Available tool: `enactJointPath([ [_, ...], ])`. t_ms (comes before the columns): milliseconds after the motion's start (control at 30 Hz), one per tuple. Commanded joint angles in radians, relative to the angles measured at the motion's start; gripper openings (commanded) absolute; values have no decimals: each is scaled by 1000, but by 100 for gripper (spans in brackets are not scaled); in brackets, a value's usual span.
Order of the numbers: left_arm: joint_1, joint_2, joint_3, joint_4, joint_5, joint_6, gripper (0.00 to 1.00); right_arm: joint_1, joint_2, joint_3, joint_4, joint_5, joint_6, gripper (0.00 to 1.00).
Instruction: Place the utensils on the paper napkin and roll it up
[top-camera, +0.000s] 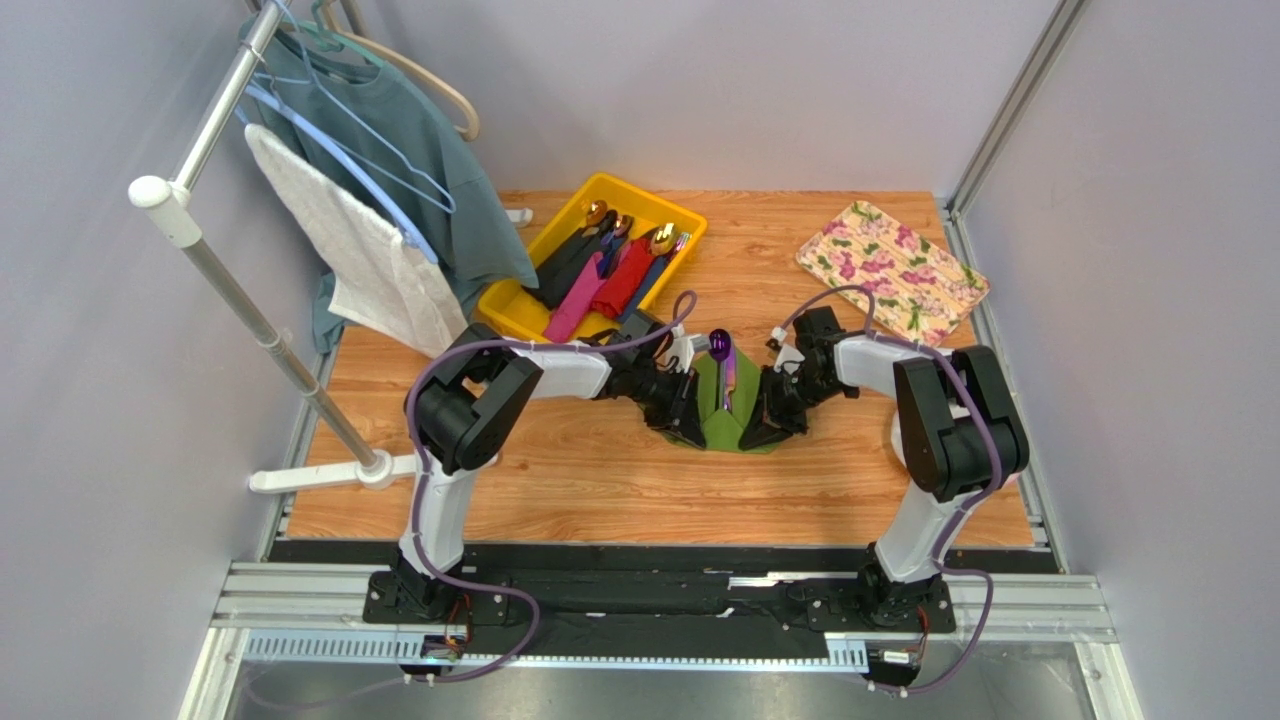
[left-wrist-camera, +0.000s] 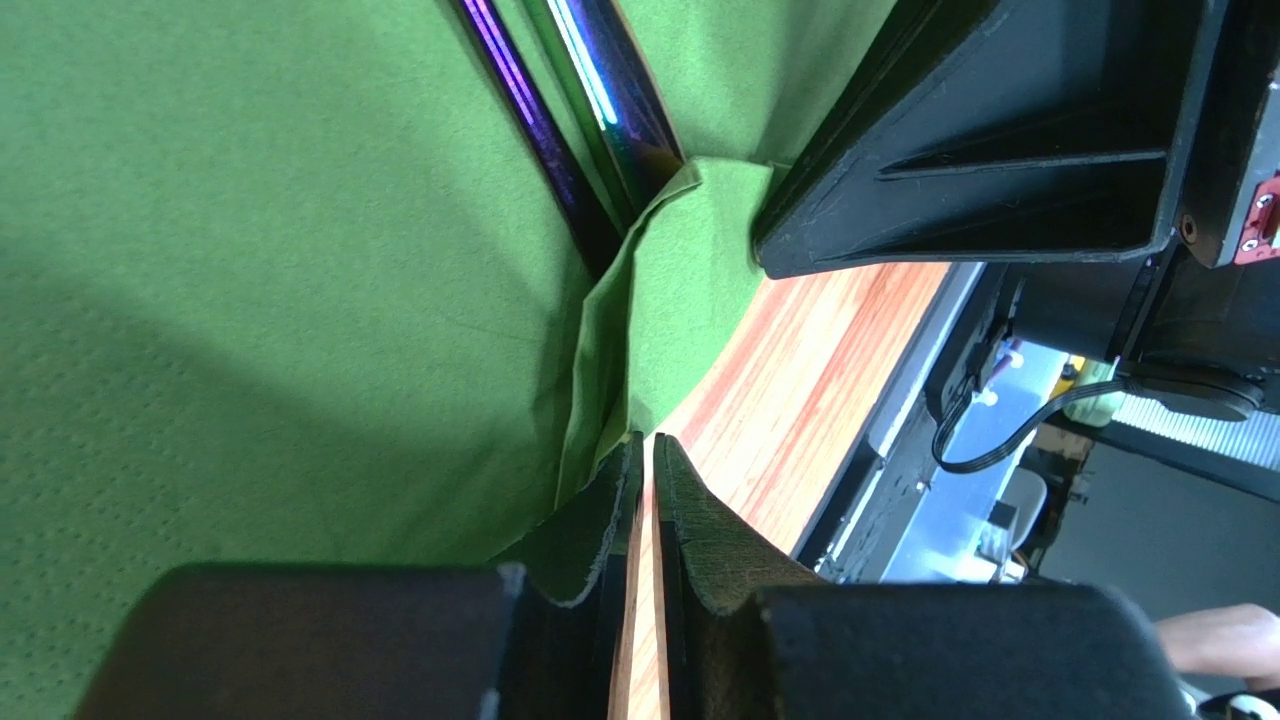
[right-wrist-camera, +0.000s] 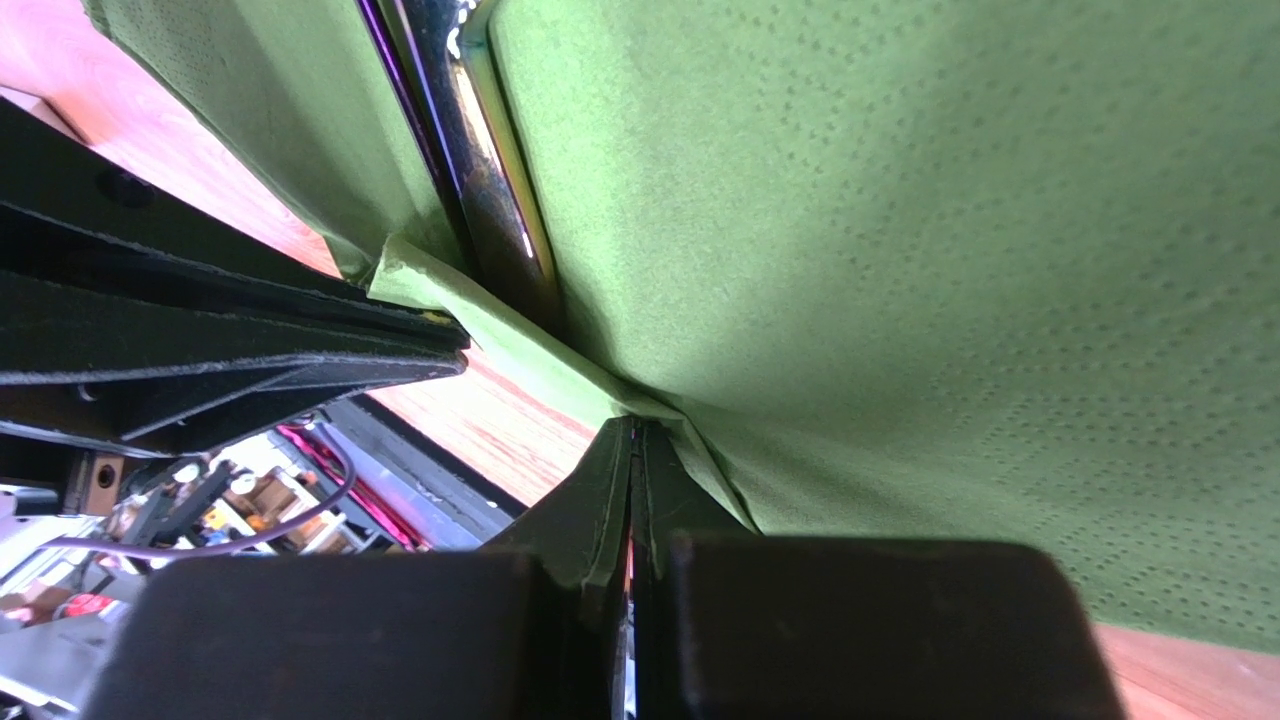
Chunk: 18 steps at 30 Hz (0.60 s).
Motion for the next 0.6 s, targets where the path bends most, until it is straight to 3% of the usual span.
enactJointPath([
  [0, 30, 12, -19, -45, -47, 4, 13, 7, -28, 3, 19, 140, -47, 0],
  [367, 44, 23, -25, -34, -45, -5, 3, 5, -98, 9, -30, 215, -168, 0],
  [567, 43, 29, -19, -34, -41, -6, 0, 23, -161, 46, -36, 113, -162, 0],
])
